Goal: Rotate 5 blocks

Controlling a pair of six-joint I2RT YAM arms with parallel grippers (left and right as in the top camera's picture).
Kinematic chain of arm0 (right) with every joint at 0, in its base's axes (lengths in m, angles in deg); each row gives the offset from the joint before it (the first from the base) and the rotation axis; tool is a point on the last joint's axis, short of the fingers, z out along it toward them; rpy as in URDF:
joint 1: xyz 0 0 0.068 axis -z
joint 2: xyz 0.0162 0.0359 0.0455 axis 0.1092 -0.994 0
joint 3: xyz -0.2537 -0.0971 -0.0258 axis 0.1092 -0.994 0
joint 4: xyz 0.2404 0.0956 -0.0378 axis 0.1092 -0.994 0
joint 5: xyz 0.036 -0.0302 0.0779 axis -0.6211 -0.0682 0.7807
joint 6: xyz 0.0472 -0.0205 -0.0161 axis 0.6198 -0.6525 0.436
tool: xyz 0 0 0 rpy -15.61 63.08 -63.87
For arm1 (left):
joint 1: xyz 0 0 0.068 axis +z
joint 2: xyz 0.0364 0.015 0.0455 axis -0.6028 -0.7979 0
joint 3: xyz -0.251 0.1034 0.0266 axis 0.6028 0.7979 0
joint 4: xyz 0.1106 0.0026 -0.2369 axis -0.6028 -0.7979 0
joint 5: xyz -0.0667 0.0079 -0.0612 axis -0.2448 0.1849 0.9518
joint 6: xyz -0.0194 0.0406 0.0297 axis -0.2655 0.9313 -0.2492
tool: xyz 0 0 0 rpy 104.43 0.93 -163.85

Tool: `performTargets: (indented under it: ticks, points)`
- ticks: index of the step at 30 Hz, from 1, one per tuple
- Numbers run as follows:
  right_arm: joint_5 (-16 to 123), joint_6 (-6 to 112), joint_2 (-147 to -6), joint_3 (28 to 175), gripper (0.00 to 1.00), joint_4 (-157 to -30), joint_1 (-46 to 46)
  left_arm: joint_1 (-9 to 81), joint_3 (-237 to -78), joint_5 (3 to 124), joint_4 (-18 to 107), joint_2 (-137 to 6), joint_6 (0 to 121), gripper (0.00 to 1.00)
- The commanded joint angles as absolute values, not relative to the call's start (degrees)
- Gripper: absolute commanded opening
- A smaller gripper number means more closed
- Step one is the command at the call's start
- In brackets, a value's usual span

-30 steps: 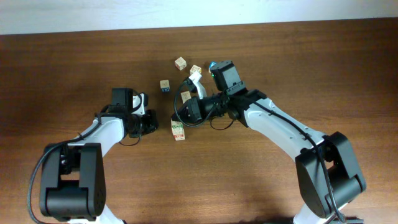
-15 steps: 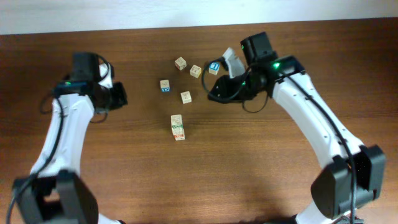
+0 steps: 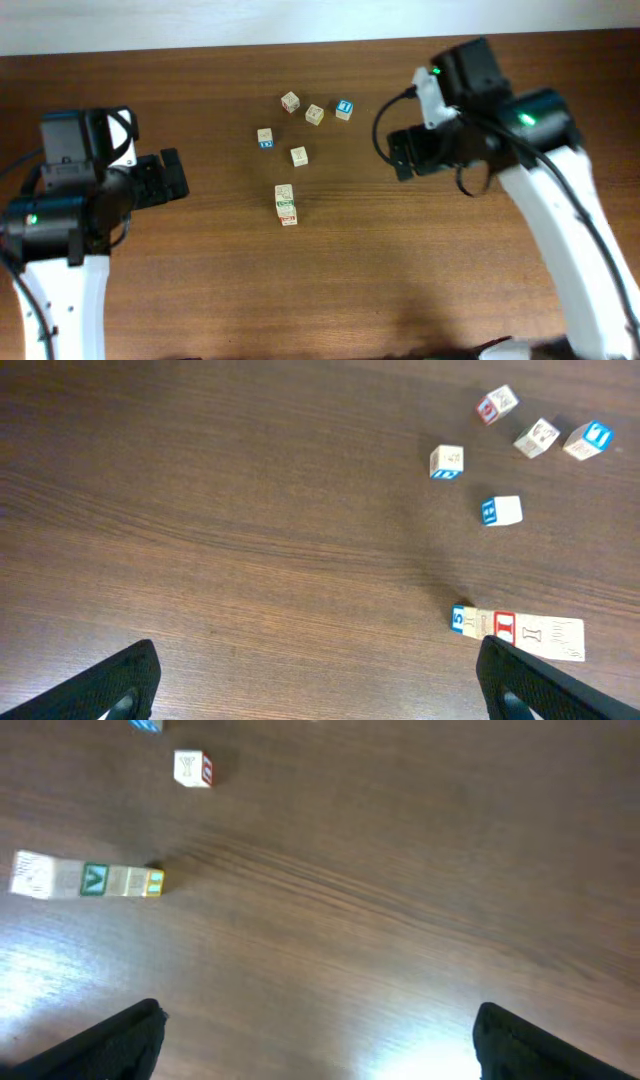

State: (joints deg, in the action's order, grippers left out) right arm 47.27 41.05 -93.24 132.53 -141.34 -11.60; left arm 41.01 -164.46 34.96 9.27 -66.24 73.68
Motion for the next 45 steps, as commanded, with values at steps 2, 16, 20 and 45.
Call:
performTargets:
  ticks: [2,16,20,45]
  points:
    - [45.04,41.46,-83.14,134.5,0.98,-143.7,-11.71,41.1,-165.29,34.34,9.33,-65.45,74.4,1.0]
    - [40.16,39.43,-70.94,134.39,0.98,-145.47,-11.69,41.1,-165.29,34.34,9.33,-65.5,74.43,0.99]
    - [34.04,39.69,-70.94,133.78,0.98,-144.73,-11.64,41.1,-165.29,34.34,9.33,-65.5,74.43,0.99]
    - [65.69,20.57,-18.49,47.31,0.98,-72.69,8.53,41.1,-165.29,34.34,9.33,-65.5,74.4,0.99]
